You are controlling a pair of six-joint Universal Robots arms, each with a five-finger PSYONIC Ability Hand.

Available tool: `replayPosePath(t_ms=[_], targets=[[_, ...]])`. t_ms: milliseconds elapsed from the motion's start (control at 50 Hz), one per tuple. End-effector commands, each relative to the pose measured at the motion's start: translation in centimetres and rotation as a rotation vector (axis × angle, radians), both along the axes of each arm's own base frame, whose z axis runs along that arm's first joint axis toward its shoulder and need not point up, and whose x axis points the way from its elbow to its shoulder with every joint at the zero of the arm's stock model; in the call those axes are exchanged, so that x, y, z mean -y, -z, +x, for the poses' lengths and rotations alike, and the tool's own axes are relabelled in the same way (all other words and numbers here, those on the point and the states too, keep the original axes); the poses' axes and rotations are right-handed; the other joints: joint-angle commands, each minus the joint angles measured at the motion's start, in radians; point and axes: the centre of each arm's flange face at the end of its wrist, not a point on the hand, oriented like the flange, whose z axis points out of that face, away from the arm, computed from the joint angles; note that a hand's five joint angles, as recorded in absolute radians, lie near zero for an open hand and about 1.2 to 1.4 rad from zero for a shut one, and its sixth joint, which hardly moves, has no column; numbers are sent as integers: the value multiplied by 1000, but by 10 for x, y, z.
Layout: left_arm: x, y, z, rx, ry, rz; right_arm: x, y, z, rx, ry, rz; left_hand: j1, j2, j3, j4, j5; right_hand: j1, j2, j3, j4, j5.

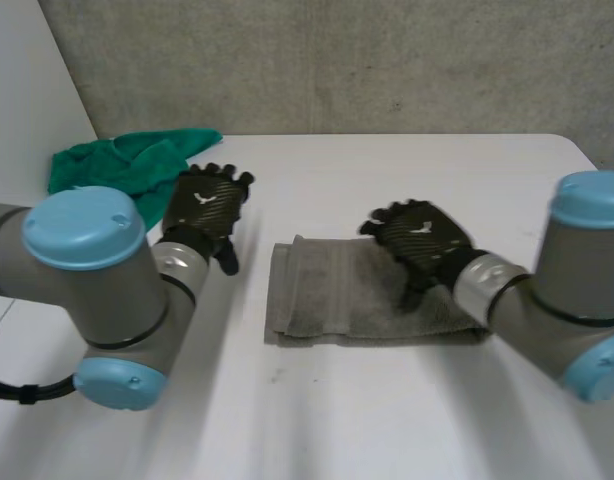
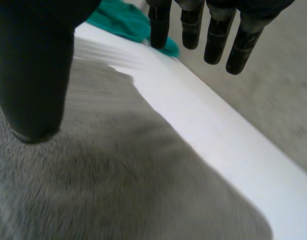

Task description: Fold the laundry.

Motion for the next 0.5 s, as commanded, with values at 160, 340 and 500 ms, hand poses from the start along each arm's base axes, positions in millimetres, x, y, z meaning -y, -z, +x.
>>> replayPosePath(t_ms=[160, 340, 500], targets=[[-30, 27, -49, 110, 166, -23, 8, 39, -82, -182, 208, 119, -27, -31, -39, -30, -46, 662, 646, 652, 628, 626], [-33, 31, -40, 124, 142, 7, 25, 44, -94, -339, 298, 28, -27, -31, -39, -30, -46, 1195, 1179, 1185, 1161, 1159], [-27, -4, -19, 27, 66, 9, 12, -2, -42, -293, 192, -198, -27, -31, -39, -30, -46, 1195, 1179, 1185, 1161, 1159]])
